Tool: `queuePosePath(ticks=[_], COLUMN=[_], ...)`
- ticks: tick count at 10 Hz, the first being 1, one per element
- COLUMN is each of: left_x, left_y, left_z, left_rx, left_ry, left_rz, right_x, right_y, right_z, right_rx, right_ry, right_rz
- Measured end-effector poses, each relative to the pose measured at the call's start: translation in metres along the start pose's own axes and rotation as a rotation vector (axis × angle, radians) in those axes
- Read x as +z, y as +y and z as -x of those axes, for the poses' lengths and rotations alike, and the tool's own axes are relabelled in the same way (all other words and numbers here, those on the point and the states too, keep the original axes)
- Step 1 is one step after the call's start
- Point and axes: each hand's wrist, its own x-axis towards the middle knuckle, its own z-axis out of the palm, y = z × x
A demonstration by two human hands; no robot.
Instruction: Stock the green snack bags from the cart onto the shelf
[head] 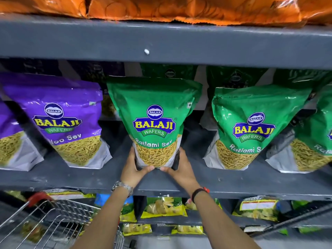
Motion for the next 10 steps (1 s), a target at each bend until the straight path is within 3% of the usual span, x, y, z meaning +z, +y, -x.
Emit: queuePosePath(ticks=[7, 9, 10], left_x=[0.015, 0.019, 0.025], left_y=[0.002, 0.008, 0.011], left_z=[0.007, 0.018, 0.042], left_rx=[-0.029, -0.042, 0.069], left_ry=[-0.019, -0.025, 0.12], left_rz=[-0.362, -0.301, -0.267], right_x=[-0.009, -0.014, -0.024], right_y=[-0.005, -0.009, -0.009], right_z=[0.013, 0.026, 0.057], right_rx=[0.021, 0.09, 0.058], right_ry=[-0.001, -0.034, 0.057], right_rz=[0.015, 0.027, 0.016])
